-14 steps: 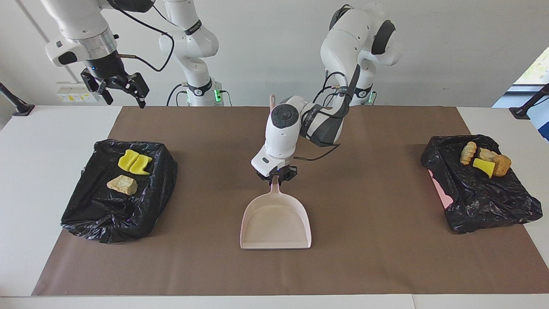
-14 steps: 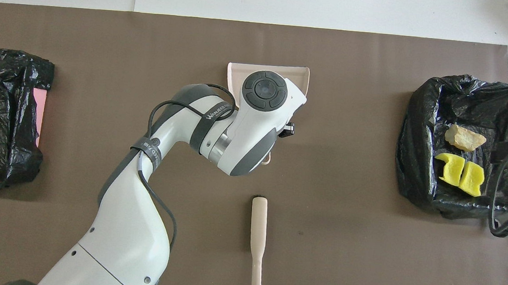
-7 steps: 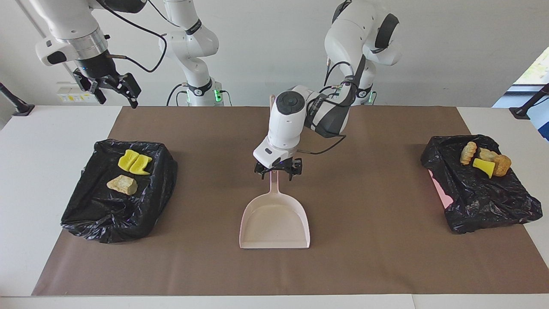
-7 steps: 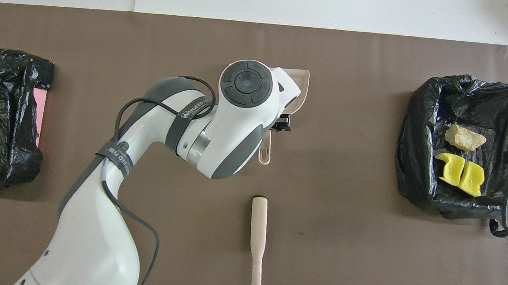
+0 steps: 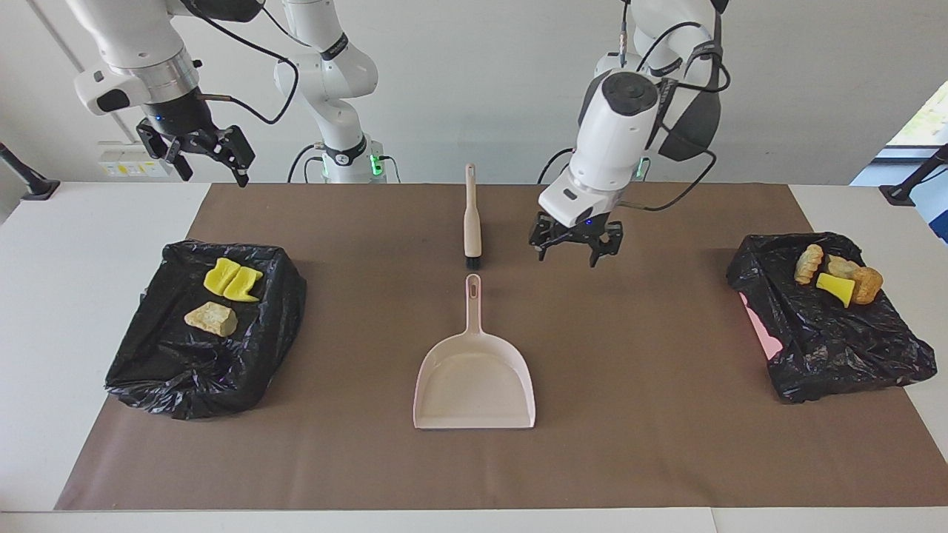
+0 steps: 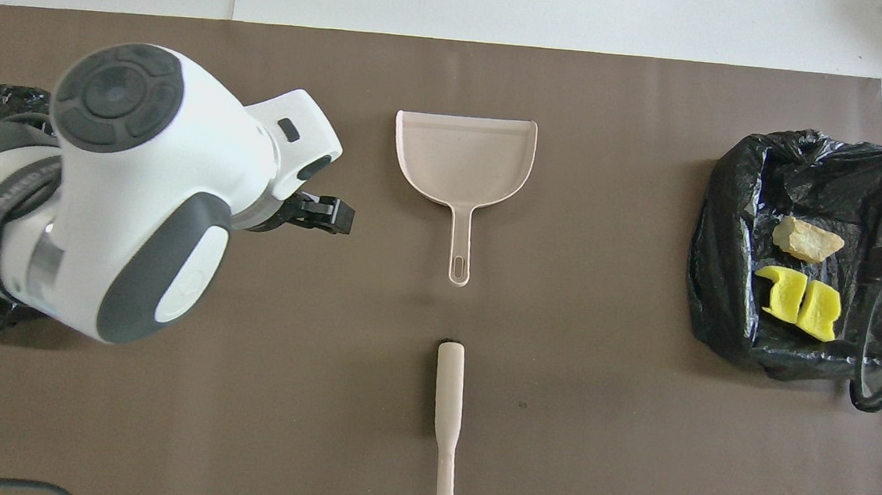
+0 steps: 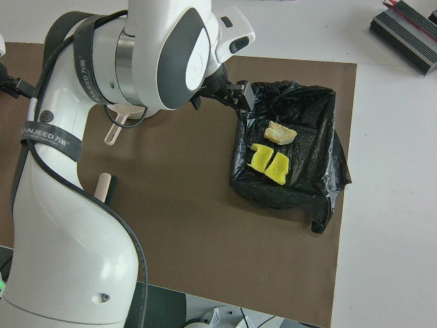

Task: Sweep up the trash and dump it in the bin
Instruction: 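Release the dustpan and withdraw the left gripper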

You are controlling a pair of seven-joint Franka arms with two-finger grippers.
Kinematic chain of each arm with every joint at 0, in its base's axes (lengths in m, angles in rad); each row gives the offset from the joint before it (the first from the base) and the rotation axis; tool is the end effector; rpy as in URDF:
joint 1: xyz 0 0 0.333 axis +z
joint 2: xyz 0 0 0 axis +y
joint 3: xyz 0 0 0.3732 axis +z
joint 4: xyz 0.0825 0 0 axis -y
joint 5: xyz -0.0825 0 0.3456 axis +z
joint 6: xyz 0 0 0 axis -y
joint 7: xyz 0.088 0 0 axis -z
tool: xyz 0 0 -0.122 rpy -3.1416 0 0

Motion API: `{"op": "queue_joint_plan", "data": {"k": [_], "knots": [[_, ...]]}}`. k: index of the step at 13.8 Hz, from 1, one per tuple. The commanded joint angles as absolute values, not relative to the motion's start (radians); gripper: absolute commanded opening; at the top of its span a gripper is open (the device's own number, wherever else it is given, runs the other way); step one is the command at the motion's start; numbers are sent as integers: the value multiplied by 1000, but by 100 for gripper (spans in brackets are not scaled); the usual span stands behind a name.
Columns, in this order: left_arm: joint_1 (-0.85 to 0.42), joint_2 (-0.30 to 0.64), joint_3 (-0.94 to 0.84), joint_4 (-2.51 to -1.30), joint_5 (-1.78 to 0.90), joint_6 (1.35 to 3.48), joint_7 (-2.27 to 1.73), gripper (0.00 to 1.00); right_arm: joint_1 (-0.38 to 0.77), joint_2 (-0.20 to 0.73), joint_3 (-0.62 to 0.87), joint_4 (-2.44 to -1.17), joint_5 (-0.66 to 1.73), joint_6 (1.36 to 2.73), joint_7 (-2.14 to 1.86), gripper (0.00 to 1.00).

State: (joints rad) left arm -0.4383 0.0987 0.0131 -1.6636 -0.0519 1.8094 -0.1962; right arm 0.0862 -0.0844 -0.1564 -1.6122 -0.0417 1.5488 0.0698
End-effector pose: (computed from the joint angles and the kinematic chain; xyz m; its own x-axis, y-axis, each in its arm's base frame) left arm 0.5147 -0.2391 0.5939 0.9759 -0.2151 0.0362 -0.2170 -0.9745 0.0578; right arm 0.4815 -0.0435 0.6885 0.9899 -0.1401 0.0219 -0.1407 -0.9897 0.0271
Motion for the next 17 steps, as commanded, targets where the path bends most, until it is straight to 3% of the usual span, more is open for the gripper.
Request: {"op": "queue_joint_plan", "data": {"k": [1,6,12,17], "knots": [[-339,-9,3,-1723,-41,1749,-62,100,81,-95,-153,-1624,-41,1562,52,100],[-190,-92,8,-1662,-38,1623,138,100,78,-101,-141,-1618,-9,1462,-13,100],[-140,-35,31,-1448,9,1470,199,100,74,-92,-146,-1557,44,1457,-172,100],[-129,-20,35,-1436,8,1431,198,100,81,-95,-144,-1562,23,1466,-156,100]]}}
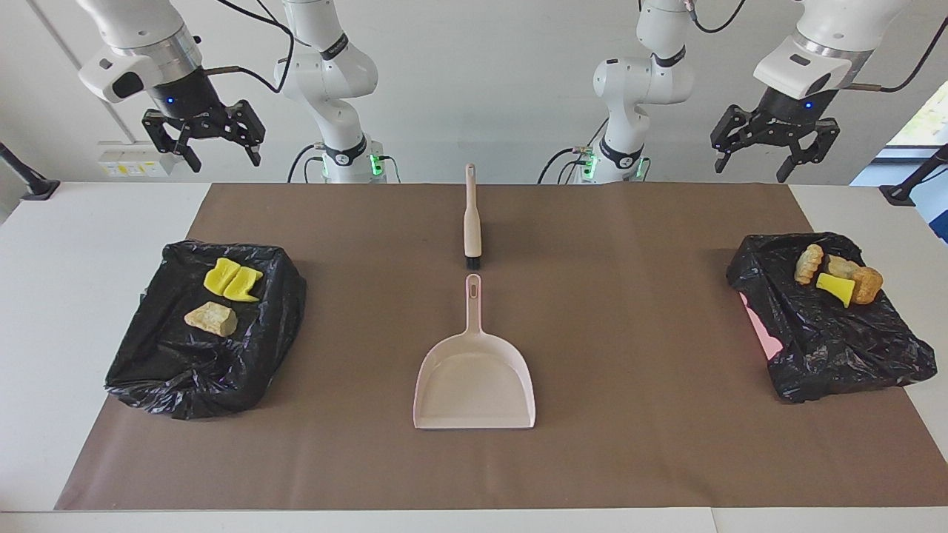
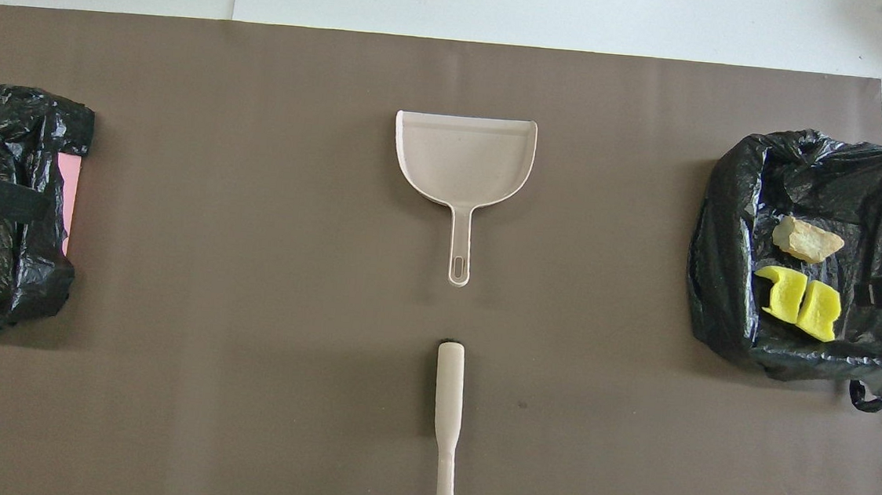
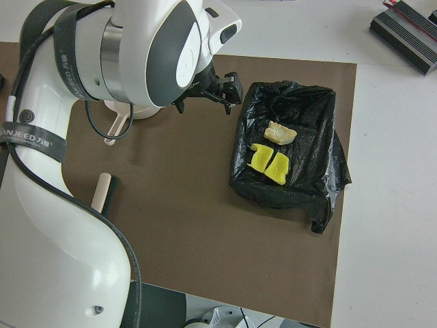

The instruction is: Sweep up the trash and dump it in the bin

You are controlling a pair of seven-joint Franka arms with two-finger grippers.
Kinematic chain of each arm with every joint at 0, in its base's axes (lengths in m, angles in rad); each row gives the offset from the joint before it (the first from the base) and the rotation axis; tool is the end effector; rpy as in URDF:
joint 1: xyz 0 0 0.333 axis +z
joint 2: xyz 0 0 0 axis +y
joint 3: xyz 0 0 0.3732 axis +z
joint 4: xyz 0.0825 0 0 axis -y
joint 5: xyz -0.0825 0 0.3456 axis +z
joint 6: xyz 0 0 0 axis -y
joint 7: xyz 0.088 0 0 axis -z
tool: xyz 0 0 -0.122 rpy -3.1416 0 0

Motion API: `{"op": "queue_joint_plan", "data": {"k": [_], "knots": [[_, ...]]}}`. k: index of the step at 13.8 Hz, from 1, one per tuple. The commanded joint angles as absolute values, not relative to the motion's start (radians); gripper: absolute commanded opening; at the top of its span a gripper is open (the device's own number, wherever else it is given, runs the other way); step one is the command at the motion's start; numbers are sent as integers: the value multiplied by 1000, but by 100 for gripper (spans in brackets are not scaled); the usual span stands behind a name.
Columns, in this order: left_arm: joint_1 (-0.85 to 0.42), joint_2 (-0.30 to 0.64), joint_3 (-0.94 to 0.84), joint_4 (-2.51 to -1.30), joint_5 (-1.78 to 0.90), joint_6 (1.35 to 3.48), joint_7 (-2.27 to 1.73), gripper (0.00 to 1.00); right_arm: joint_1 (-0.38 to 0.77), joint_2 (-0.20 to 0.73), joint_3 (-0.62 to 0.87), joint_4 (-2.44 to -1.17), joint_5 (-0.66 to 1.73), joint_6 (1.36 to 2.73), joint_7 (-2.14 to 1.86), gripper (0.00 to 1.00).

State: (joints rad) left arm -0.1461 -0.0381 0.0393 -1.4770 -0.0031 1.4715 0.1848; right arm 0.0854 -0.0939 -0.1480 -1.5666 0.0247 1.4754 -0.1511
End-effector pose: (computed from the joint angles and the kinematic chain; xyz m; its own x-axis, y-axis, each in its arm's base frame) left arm 0.4891 -0.0523 0.7172 0.9572 -0.2877 0.0329 -0.2878 -0.9577 -0.0015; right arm 0.4707 -0.0312 0.7060 0.9958 0.0912 0.0075 0.0915 -0.9951 -0.0377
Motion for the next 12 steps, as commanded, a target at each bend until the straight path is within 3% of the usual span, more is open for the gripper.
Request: {"op": "queue_joint_plan", "data": {"k": [1,12], "knots": [[-123,-26,31,-1436,15,1439,198,100,81,-95,-143,-1562,23,1473,-156,100],[-120,-51,31,-1468,12,1454,186,100,81,-98,-143,-1563,34,1462,-161,100]]}}
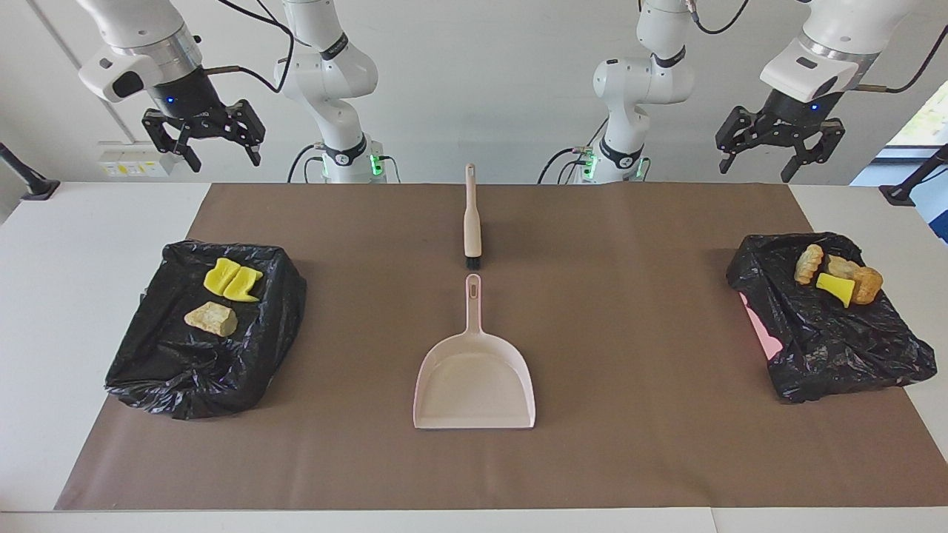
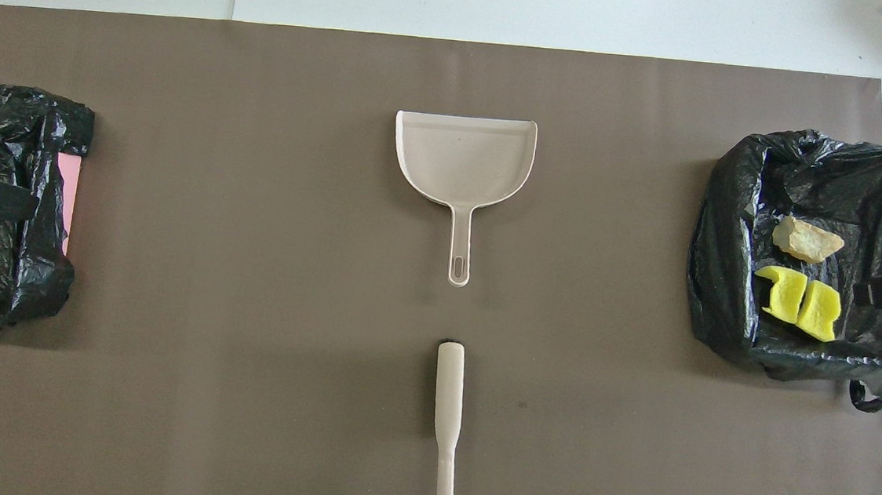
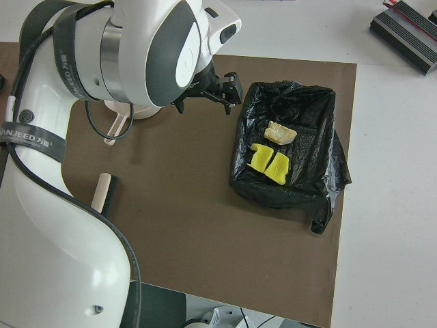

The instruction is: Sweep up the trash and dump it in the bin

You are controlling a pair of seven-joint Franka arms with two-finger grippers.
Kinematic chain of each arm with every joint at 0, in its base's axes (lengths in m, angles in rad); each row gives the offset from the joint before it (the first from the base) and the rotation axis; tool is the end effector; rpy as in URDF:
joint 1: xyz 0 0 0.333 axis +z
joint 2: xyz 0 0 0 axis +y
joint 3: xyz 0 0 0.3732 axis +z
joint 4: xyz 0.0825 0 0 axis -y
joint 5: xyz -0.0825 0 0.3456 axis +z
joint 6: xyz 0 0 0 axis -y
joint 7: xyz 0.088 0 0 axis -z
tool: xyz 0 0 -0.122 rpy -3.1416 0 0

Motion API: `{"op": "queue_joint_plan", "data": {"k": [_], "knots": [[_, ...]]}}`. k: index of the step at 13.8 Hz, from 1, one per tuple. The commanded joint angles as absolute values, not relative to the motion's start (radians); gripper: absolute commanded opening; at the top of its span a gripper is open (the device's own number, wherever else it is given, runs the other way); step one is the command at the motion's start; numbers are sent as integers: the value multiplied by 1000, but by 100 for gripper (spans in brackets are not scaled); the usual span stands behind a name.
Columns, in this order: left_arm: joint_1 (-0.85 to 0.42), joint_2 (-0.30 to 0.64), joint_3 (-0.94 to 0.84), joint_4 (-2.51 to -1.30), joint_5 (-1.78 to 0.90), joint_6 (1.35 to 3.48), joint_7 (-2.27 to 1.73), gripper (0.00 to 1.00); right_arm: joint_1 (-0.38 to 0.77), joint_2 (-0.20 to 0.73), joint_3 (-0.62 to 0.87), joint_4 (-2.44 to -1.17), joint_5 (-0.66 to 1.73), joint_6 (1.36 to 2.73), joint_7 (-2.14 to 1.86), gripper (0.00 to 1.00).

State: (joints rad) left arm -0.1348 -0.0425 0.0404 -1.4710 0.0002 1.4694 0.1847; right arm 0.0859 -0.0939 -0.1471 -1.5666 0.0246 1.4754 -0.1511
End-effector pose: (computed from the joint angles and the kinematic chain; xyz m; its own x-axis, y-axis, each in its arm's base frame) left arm 0.4878 -0.0455 0.7217 0.9605 -0.2754 0.0404 -0.2753 -0.9613 -0.0060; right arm 0.4707 -0.0305 0.7061 0.9957 0.0926 0.0075 0.0928 -0.9950 -0.0375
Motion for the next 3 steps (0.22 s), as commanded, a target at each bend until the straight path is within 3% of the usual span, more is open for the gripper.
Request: {"op": "queue_joint_plan", "data": {"k": [1,3], "knots": [[-120,-51,31,-1468,12,1454,186,100,81,-98,-144,-1563,34,1462,-161,100],[-120,-51,31,-1470,12,1459,186,100,81,-98,-144,-1563,34,1462,-161,100]]}}
